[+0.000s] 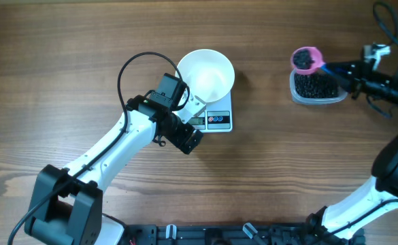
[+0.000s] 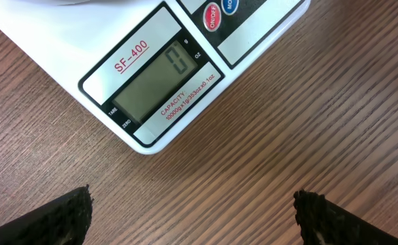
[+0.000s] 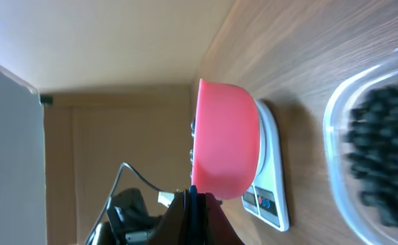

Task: Scoop item into bowl and weigh 150g on scale
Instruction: 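Carry the filled scoop with the right gripper over the white bowl, then tilt the scoop with the right gripper to pour beans into bowl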

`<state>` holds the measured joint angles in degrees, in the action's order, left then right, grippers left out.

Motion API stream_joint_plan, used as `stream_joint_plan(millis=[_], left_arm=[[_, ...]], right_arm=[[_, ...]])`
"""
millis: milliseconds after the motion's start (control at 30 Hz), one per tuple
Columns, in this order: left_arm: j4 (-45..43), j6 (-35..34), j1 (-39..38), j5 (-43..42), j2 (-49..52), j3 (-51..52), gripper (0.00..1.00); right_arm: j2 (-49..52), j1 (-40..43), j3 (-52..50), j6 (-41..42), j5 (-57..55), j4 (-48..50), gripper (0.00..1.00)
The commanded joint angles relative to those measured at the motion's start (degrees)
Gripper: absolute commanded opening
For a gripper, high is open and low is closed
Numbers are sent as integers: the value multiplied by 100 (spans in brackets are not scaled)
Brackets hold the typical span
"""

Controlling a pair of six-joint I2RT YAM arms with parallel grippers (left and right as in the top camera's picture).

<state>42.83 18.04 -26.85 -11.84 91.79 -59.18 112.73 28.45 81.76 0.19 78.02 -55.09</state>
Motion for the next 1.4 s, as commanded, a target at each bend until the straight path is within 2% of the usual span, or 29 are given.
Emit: stream_joint_plan(millis=[0, 100, 300, 533, 767, 933, 1000, 1133, 1367], left_arm=[[0, -35, 0, -50, -70, 37, 100], [0, -35, 0, -50, -70, 37, 100], [0, -35, 0, -50, -70, 37, 100], [0, -35, 0, -50, -70, 37, 100], [0, -35, 0, -50, -70, 37, 100], [0, -35, 0, -50, -70, 37, 100], [0, -35, 0, -50, -70, 37, 100], [-2, -35, 0, -50, -70, 37, 100], [0, -35, 0, -50, -70, 37, 100]], right_arm=[[33, -551, -13, 175, 310, 66, 4], [33, -1189, -13, 483, 310, 339, 4], [33, -1965, -13, 1200, 304, 1141, 4], [33, -2723, -13, 1248, 203, 1805, 4], [33, -3233, -13, 1178, -1685, 2282, 4], [17, -3506, -2, 1220, -1967, 2894, 4], [-52, -3501, 48, 1416, -1928, 2839, 4], [-483, -3547, 52, 1250, -2286, 2771, 4], [-1296, -3967, 52, -107, -3504, 2673, 4]])
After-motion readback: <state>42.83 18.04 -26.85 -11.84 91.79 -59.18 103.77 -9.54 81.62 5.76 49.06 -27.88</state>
